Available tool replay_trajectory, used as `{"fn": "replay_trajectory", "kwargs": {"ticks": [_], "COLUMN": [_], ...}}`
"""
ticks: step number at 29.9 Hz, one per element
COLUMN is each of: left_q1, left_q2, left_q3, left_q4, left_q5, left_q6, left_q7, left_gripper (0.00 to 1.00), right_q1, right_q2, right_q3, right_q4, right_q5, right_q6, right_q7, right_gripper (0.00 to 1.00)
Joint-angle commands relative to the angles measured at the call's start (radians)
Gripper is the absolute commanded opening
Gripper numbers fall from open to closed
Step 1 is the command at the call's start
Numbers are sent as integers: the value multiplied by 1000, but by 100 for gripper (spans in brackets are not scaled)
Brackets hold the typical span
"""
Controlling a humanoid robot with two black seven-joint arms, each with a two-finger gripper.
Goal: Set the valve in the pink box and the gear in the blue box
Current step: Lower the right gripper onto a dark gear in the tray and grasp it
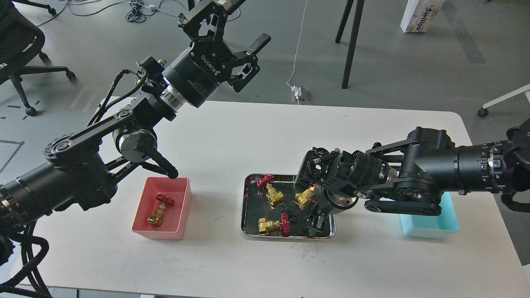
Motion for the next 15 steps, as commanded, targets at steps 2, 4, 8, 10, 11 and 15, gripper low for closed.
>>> {"fn": "replay_trajectory", "kwargs": {"ticks": [2, 4, 8, 10, 11, 15], "left_q1": [25, 28, 28, 28, 28, 28], "left_q2": [-18, -33, -42, -44, -44, -44], "left_q3": [3, 3, 3, 2, 2, 3], "left_q4": [12, 26, 28, 28, 28, 29], "left_q5": [4, 4, 4, 4, 4, 4], "left_q6": [0, 0, 0, 0, 0, 0], "left_q7": [0, 0, 0, 0, 0, 0], "left_gripper": [82, 82, 82, 82, 82, 82], "right_q1": [-15, -15, -26, -29, -35, -49], "right_q2": [25, 30, 30, 30, 30, 30], "right_q3": [-8, -8, -7, -7, -7, -7], "right_q4": [-22, -30, -39, -39, -39, -41], "right_q5": [3, 3, 10, 10, 12, 12], "right_q6": [0, 0, 0, 0, 0, 0], "right_q7": [-3, -4, -3, -3, -3, -4], "right_gripper": [65, 64, 62, 62, 62, 60]}}
